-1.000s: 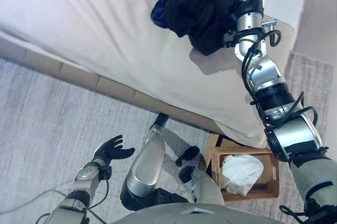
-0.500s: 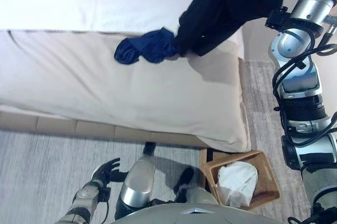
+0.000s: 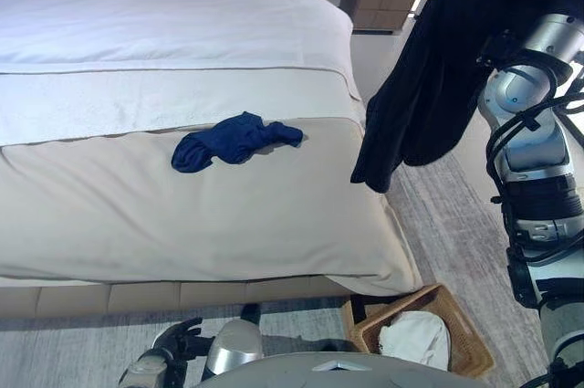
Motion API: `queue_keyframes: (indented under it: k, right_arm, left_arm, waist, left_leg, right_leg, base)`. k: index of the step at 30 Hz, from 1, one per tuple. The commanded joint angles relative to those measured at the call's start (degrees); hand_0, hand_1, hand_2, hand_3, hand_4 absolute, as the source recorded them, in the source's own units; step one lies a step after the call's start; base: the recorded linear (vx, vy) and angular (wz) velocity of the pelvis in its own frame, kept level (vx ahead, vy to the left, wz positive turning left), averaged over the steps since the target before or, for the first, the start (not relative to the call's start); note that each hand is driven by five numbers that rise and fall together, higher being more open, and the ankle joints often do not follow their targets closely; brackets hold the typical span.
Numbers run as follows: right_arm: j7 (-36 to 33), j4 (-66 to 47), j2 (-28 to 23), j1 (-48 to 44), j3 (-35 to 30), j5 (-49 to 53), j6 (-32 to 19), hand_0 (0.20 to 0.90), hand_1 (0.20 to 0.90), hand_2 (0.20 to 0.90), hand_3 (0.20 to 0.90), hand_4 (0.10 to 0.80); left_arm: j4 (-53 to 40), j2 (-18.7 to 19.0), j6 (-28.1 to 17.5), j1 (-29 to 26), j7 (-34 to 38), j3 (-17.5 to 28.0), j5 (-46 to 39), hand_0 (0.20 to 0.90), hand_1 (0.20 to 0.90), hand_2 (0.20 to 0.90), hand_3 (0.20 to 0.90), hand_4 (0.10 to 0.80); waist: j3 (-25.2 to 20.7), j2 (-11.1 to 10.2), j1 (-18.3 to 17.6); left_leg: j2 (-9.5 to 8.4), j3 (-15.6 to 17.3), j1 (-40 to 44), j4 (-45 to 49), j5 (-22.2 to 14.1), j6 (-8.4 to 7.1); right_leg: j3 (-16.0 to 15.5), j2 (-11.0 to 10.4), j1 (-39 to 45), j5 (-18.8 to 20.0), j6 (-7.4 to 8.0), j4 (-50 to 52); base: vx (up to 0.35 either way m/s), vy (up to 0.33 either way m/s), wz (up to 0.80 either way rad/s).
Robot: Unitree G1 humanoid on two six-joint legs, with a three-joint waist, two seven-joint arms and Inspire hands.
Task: Pick up the clothes from the bed and place them into the basket
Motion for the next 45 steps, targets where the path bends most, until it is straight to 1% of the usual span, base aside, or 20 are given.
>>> queue_keyframes:
  k: [1, 6, 11, 14, 17, 22, 23, 27, 30, 31, 32, 33, 34, 37, 38, 39, 40, 43, 44, 45]
  right_arm:
    - [-3.7, -1.9, -7.5, -4.0, -4.9, -2.0, -5.2, 0.3, 0.3, 0.3, 0.2, 0.1]
    - [-1.5, -2.6, -10.8, 0.9, -6.4, -4.0, -2.7, 0.3, 0.3, 0.3, 0.2, 0.1]
    - [1.4, -3.7, -11.3, 8.2, -9.5, -4.4, -2.0, 0.3, 0.3, 0.3, 0.2, 0.1]
    - [4.4, -4.0, -9.9, 14.1, -11.2, -4.9, -1.7, 0.3, 0.3, 0.3, 0.2, 0.1]
    - [6.8, -4.2, -7.6, 18.8, -11.9, -5.7, -0.8, 0.3, 0.3, 0.3, 0.2, 0.1]
    - [11.0, -3.2, -4.3, 25.0, -11.7, -6.5, 0.0, 0.3, 0.3, 0.3, 0.2, 0.1]
    - [12.5, -2.2, -3.3, 25.9, -10.5, -7.1, -0.2, 0.3, 0.3, 0.3, 0.2, 0.1]
    - [16.3, 1.1, -2.9, 23.8, -7.0, -8.6, 0.8, 0.3, 0.3, 0.3, 0.2, 0.1]
    - [20.2, 6.9, -4.8, 19.8, -3.3, -10.1, 3.5, 0.3, 0.3, 0.3, 0.2, 0.1]
    - [20.1, 7.8, -5.0, 19.2, -2.7, -10.3, 3.6, 0.3, 0.3, 0.3, 0.2, 0.1]
    - [21.0, 9.8, -5.6, 17.9, -1.3, -11.8, 6.1, 0.3, 0.3, 0.3, 0.2, 0.1]
    - [21.0, 11.6, -5.9, 16.7, -0.2, -11.9, 6.8, 0.3, 0.3, 0.3, 0.2, 0.1]
    - [19.8, 14.9, -6.1, 14.2, 1.4, -12.1, 6.8, 0.3, 0.3, 0.3, 0.2, 0.1]
    - [18.6, 20.1, -6.4, 9.6, 4.8, -12.9, 9.1, 0.3, 0.3, 0.3, 0.2, 0.1]
    - [18.3, 23.0, -6.4, 7.3, 6.2, -13.1, 10.6, 0.399, 0.399, 0.399, 0.315, 0.215]
    - [18.2, 25.7, -6.4, 5.1, 7.5, -14.0, 13.3, 0.9, 0.9, 0.9, 0.9, 0.8]
    - [18.0, 26.9, -6.5, 4.4, 8.0, -13.8, 13.7, 0.9, 0.9, 0.9, 0.9, 0.8]
    - [19.3, 38.4, -6.9, -1.8, 12.0, -11.5, 19.9, 0.9, 0.9, 0.9, 0.9, 0.8]
    - [19.4, 40.4, -6.9, -2.6, 12.7, -11.2, 20.1, 0.9, 0.9, 0.9, 0.9, 0.8]
    - [20.6, 43.9, -7.1, -3.9, 13.9, -10.7, 22.7, 0.9, 0.9, 0.9, 0.9, 0.8]
  left_arm:
    - [4.3, 0.1, 0.6, -0.3, -0.5, -5.0, 2.6, 0.9, 0.9, 0.9, 0.9, 0.8]
    - [2.6, 1.6, 4.8, -0.9, -1.9, -6.1, 3.7, 0.9, 0.9, 0.9, 0.9, 0.8]
    - [-0.9, 2.2, 6.3, -2.2, -2.8, -6.9, 4.5, 0.9, 0.9, 0.9, 0.9, 0.8]
    - [-3.5, 2.5, 6.7, -3.2, -3.3, -7.5, 4.3, 0.9, 0.9, 0.9, 0.9, 0.8]
    - [-4.8, 2.6, 5.4, -3.6, -3.9, -8.2, 4.4, 0.9, 0.9, 0.9, 0.9, 0.8]
    - [-6.6, 2.7, 3.9, -4.2, -4.3, -9.9, 5.1, 0.9, 0.9, 0.9, 0.9, 0.8]
    - [-7.1, 2.6, 3.7, -4.8, -4.1, -10.7, 4.4, 0.9, 0.9, 0.9, 0.9, 0.8]
    - [-8.0, 2.0, 3.1, -7.6, -3.2, -12.6, 1.6, 0.9, 0.9, 0.9, 0.9, 0.8]
    - [-8.8, 1.0, 1.4, -11.4, -1.1, -14.7, -2.0, 0.9, 0.9, 0.9, 0.9, 0.8]
    - [-8.9, 0.8, 1.3, -11.9, -1.0, -14.8, -2.5, 0.9, 0.9, 0.9, 0.9, 0.8]
    - [-9.5, 0.5, 0.8, -12.9, -0.3, -15.5, -3.6, 0.9, 0.9, 0.9, 0.9, 0.8]
    - [-9.7, 0.3, 0.3, -13.7, 0.1, -16.1, -4.3, 0.9, 0.9, 0.9, 0.9, 0.8]
    - [-10.5, 0.3, -1.0, -14.8, 1.0, -16.6, -5.6, 0.9, 0.9, 0.9, 0.9, 0.8]
    - [-11.3, 0.5, -2.6, -16.7, 2.2, -17.7, -8.0, 0.9, 0.9, 0.9, 0.9, 0.8]
    - [-11.7, 0.8, -3.4, -17.5, 2.5, -18.2, -9.1, 0.9, 0.9, 0.9, 0.9, 0.8]
    - [-12.1, 1.1, -3.5, -18.3, 2.5, -18.2, -9.8, 0.9, 0.9, 0.9, 0.9, 0.8]
    - [-12.4, 1.2, -3.7, -18.4, 2.6, -18.3, -10.1, 0.9, 0.9, 0.9, 0.9, 0.8]
    - [-14.9, 2.5, -4.4, -19.7, 2.9, -19.1, -11.4, 0.9, 0.9, 0.9, 0.9, 0.8]
    - [-15.2, 2.7, -4.4, -19.9, 2.9, -19.3, -11.5, 0.9, 0.9, 0.9, 0.9, 0.8]
    - [-15.8, 3.3, -4.3, -20.1, 2.5, -19.5, -11.6, 0.9, 0.9, 0.9, 0.9, 0.8]
  waist:
    - [-6.4, 2.1, 0.3]
    - [-6.4, 3.4, -4.7]
    - [-6.0, 4.2, -8.5]
    - [-5.3, 4.8, -10.7]
    - [-4.6, 5.4, -12.2]
    - [-3.4, 6.6, -13.8]
    - [-2.3, 7.3, -14.5]
    - [1.0, 9.0, -15.8]
    - [6.3, 11.4, -17.3]
    - [6.9, 11.8, -17.5]
    - [8.8, 12.5, -17.7]
    - [10.0, 13.0, -17.8]
    - [12.5, 13.7, -17.8]
    - [15.9, 15.0, -17.8]
    - [17.3, 15.5, -17.7]
    - [18.2, 16.0, -17.5]
    - [18.5, 16.2, -17.5]
    - [21.4, 17.9, -16.3]
    - [21.5, 18.1, -16.0]
    - [21.5, 18.7, -15.3]
  left_leg:
    - [-0.08, 0.8, 4.8, -6.0, -4.5, 2.47]
    - [0.48, 4.5, 6.2, -6.0, -5.4, 2.77]
    - [0.7, 6.8, 7.3, -6.0, -6.1, 2.95]
    - [0.69, 8.3, 7.9, -5.7, -6.7, 3.32]
    - [0.73, 9.5, 8.4, -5.5, -7.1, 3.57]
    - [0.69, 10.5, 8.3, -4.6, -7.7, 4.11]
    - [0.66, 10.7, 7.6, -3.6, -7.9, 4.17]
    - [0.54, 11.3, 3.8, 0.1, -8.4, 3.82]
    - [0.4, 11.3, -1.1, 3.5, -8.0, 3.09]
    - [0.42, 11.3, -1.8, 3.9, -7.9, 3.0]
    - [0.47, 11.3, -3.4, 4.7, -7.5, 2.72]
    - [0.51, 11.3, -4.7, 5.4, -7.4, 2.55]
    - [0.7, 11.4, -7.7, 7.1, -7.1, 2.33]
    - [0.89, 11.4, -12.7, 10.3, -6.7, 2.01]
    - [0.83, 11.4, -14.9, 11.5, -6.4, 1.9]
    - [0.75, 11.5, -16.8, 12.5, -6.2, 1.82]
    - [0.76, 11.6, -17.5, 12.7, -6.0, 1.77]
    - [0.62, 11.9, -22.0, 13.7, -4.8, 1.5]
    - [0.55, 11.9, -22.8, 13.6, -4.5, 1.49]
    - [0.42, 11.4, -23.4, 13.7, -5.4, 1.12]
  right_leg:
    - [-2.0, 1.5, -0.5, -2.8, 0.43, 3.2]
    - [2.4, 2.0, -1.4, -2.7, 0.16, 3.3]
    - [6.0, 2.6, -2.1, -2.3, 0.03, 3.3]
    - [8.0, 2.8, -2.7, -2.3, -0.02, 3.7]
    - [9.2, 3.0, -3.2, -2.2, -0.05, 4.1]
    - [10.7, 2.9, -4.7, -2.2, 0.0, 5.3]
    - [10.9, 2.7, -5.9, -2.3, -0.1, 6.2]
    - [11.7, 2.0, -10.6, -2.5, -0.53, 9.3]
    - [13.1, 1.5, -15.3, -2.4, -1.15, 11.5]
    - [13.2, 1.5, -15.9, -2.4, -1.2, 11.8]
    - [13.4, 1.4, -17.4, -2.4, -1.41, 12.3]
    - [13.5, 1.3, -18.5, -2.3, -1.55, 12.6]
    - [13.4, 1.0, -21.3, -2.2, -1.79, 13.5]
    - [13.3, 0.8, -26.4, -2.4, -2.26, 16.5]
    - [13.1, 0.7, -28.6, -2.5, -2.44, 17.6]
    - [12.8, 0.5, -30.5, -2.6, -2.63, 18.7]
    - [12.6, 0.5, -31.2, -2.6, -2.67, 19.1]
    - [11.3, 0.1, -36.0, -3.0, -3.1, 21.5]
    - [11.1, 0.0, -36.9, -3.0, -3.18, 21.7]
    - [10.8, -0.1, -37.7, -4.5, -2.96, 22.6]
  base:
    - [-0.036, -0.033, -0.14]
    - [-0.049, -0.058, -0.4]
    - [-0.018, -0.083, -0.34]
    - [0.005, -0.078, -0.32]
    - [0.03, -0.082, -0.34]
    - [0.026, -0.105, -0.3]
    - [-0.019, -0.094, -0.42]
    - [-0.101, -0.062, -0.36]
    - [-0.188, -0.039, -0.26]
    - [-0.12, -0.065, -0.13]
    - [-0.123, -0.086, -0.04]
    - [-0.215, -0.137, -0.13]
    - [-0.19, -0.101, -0.16]
    - [-0.153, -0.118, -0.21]
    - [-0.137, -0.107, -0.22]
    - [-0.106, -0.085, -0.3]
    - [-0.108, -0.086, -0.27]
    - [-0.083, -0.102, -0.14]
    - [0.033, -0.113, 0.05]
    - [0.056, -0.119, 0.06]
